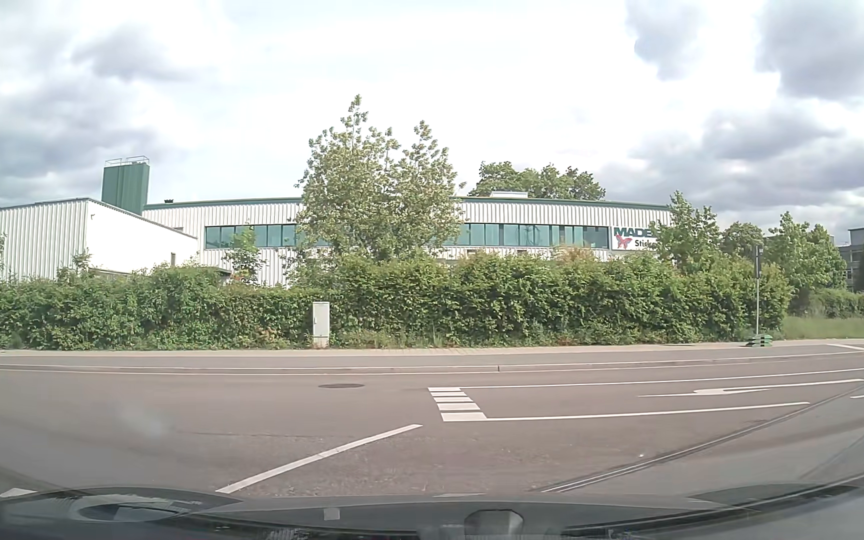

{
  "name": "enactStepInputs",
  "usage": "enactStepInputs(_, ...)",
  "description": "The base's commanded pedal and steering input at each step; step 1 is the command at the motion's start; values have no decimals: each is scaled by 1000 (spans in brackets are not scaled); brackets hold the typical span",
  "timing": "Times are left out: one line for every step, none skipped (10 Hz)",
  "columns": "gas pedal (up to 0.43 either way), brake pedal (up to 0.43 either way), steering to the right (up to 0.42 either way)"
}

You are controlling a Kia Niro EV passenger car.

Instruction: Follow the waypoints while adhering to traffic rules and regulations

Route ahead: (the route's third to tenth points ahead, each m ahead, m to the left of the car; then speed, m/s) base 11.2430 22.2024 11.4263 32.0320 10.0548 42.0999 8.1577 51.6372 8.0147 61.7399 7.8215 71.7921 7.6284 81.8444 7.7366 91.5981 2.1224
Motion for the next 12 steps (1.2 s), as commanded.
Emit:
enactStepInputs(287,0,-403)
enactStepInputs(280,0,-403)
enactStepInputs(260,0,-403)
enactStepInputs(220,0,-405)
enactStepInputs(197,0,-405)
enactStepInputs(197,0,-409)
enactStepInputs(197,0,-414)
enactStepInputs(197,0,-416)
enactStepInputs(197,0,-416)
enactStepInputs(197,0,-418)
enactStepInputs(197,0,-418)
enactStepInputs(197,0,-418)
